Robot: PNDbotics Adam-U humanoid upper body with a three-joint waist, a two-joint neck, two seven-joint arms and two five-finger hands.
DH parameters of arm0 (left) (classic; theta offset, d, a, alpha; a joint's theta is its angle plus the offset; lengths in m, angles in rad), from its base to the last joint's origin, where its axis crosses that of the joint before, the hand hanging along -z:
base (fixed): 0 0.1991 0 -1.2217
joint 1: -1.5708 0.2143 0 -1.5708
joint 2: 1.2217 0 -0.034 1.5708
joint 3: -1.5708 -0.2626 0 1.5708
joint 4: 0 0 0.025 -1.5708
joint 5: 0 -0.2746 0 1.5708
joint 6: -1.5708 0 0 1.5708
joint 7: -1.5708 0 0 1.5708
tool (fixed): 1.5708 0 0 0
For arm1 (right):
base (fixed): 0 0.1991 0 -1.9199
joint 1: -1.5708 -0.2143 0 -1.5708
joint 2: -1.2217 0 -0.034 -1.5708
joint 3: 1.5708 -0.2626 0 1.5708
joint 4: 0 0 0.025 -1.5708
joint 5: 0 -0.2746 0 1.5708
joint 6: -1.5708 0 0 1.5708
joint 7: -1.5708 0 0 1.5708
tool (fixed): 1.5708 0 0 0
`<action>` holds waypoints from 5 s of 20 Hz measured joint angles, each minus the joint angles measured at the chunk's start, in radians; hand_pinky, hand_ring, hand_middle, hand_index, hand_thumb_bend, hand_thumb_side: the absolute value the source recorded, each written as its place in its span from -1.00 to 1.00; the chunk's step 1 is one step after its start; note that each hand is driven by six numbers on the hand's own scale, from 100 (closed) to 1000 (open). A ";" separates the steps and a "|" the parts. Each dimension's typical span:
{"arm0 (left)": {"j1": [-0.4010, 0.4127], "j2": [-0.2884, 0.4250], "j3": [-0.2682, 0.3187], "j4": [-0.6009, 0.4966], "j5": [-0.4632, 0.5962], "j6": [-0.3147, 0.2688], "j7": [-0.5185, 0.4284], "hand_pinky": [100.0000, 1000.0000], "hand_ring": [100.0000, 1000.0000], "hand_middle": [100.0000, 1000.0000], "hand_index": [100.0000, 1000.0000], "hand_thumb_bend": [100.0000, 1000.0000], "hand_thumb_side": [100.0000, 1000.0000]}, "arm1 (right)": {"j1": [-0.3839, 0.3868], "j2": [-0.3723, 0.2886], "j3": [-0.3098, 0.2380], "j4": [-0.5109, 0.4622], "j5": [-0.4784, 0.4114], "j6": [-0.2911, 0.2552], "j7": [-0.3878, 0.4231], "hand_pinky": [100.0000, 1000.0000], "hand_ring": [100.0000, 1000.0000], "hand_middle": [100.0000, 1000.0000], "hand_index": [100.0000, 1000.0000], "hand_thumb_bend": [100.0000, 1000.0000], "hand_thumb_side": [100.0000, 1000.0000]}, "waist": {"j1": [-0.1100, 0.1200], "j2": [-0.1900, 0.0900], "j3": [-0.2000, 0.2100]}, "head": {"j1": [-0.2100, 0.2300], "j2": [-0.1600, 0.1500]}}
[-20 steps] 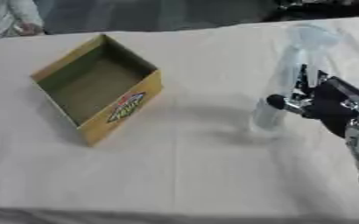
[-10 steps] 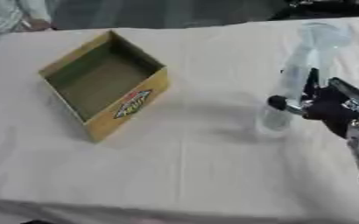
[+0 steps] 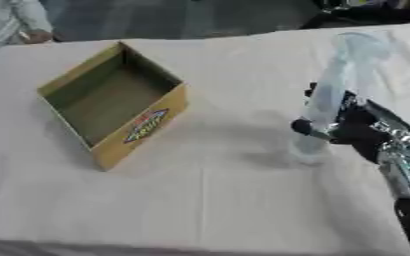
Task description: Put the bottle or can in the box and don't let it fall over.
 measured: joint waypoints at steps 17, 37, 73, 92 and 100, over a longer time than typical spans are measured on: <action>0.000 -0.001 0.000 0.000 0.000 -0.005 -0.004 0.64 0.45 0.26 0.60 -0.21 0.33 | 0.023 -0.001 -0.001 0.007 -0.069 -0.014 -0.129 0.63 -0.24 -0.37 -0.30 -1.00 -1.00 | -0.002 0.007 0.006 | -0.003 -0.015; 0.000 -0.001 0.000 0.000 0.000 -0.007 -0.002 0.64 0.44 0.26 0.60 -0.21 0.33 | -0.150 0.006 0.059 -0.090 -0.170 -0.080 -0.230 0.48 -0.62 -1.00 -0.90 -1.00 -1.00 | -0.017 0.009 0.019 | -0.004 -0.018; -0.115 -0.027 -0.024 -0.019 0.016 -0.009 -0.015 0.65 0.43 0.25 0.60 -0.18 0.32 | -0.687 0.379 0.162 0.546 0.215 -0.342 -0.363 0.56 0.04 -0.22 -0.16 -1.00 -1.00 | -0.089 0.138 0.355 | -0.403 -0.114; -0.096 -0.027 -0.016 -0.018 0.016 -0.008 0.000 0.65 0.43 0.24 0.60 -0.17 0.31 | -0.667 0.377 0.158 0.506 0.353 -0.162 -0.295 0.85 0.83 0.73 0.89 0.70 -0.64 | -0.079 0.123 0.311 | -0.364 -0.114; -0.071 -0.025 -0.011 -0.013 0.016 -0.008 0.000 0.64 0.43 0.24 0.60 -0.17 0.31 | -0.635 0.352 0.157 0.395 0.292 -0.089 -0.294 0.82 0.80 0.72 0.87 0.55 -0.67 | -0.074 0.103 0.277 | -0.352 -0.105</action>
